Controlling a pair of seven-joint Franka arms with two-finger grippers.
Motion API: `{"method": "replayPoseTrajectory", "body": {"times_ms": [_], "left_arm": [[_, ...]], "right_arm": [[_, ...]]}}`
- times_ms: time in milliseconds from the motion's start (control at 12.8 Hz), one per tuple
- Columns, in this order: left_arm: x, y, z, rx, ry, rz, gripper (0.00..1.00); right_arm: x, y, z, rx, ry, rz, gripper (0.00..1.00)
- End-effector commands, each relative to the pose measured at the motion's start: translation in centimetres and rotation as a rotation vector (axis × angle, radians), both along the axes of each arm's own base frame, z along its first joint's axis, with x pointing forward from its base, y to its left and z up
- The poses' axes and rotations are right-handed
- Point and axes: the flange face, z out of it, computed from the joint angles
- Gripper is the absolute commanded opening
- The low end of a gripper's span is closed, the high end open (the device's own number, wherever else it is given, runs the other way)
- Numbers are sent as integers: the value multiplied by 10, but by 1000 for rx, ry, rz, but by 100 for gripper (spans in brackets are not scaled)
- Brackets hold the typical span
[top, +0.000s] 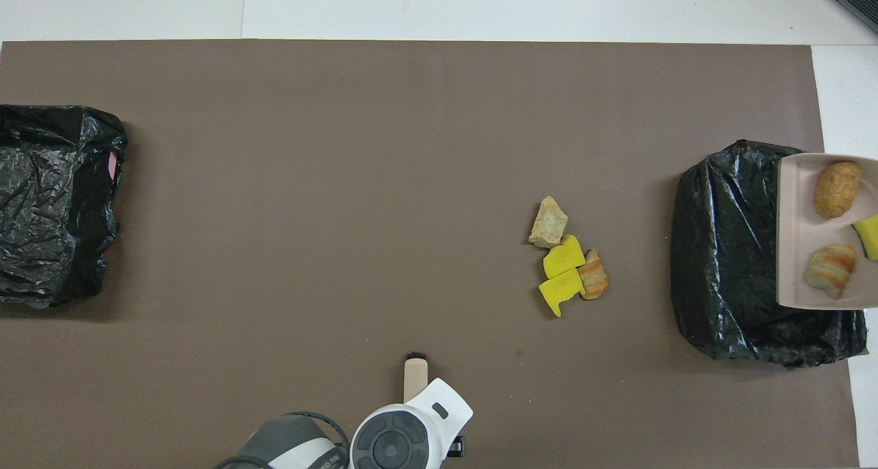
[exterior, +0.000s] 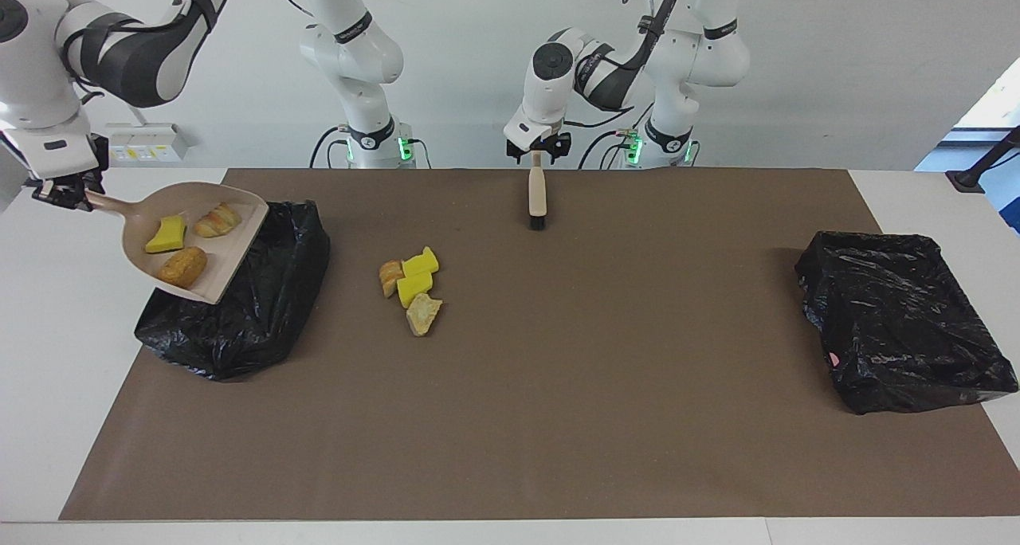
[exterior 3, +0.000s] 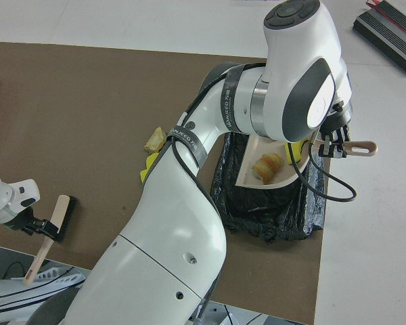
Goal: Sweep and dump trash in bin
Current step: 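Tip the dustpan with the right gripper to dump debris into the bag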
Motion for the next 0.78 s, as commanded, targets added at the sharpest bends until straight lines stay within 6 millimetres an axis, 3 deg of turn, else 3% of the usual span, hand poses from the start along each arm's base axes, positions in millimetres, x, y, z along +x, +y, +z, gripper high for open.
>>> {"method": "replayPoseTrajectory", "body": {"times_ms": [0, 235, 313, 548, 704], "left_arm": [[58, 4, 23, 31, 7, -32, 100], [135, 28, 76, 57, -44, -70, 100], [162, 49, 97, 31, -77, -75, 100], [216, 105, 158, 0, -117, -103, 100], [234, 138, 183, 29, -155, -131, 100]], "right_arm": [[15, 1, -3, -145, 23, 47, 0], [23, 9, -14, -228, 43, 111, 0], [25, 12, -19, -253, 49, 138, 0], [31, 28, -24, -316, 51, 169, 0], [32, 30, -23, -330, 47, 161, 0]]}}
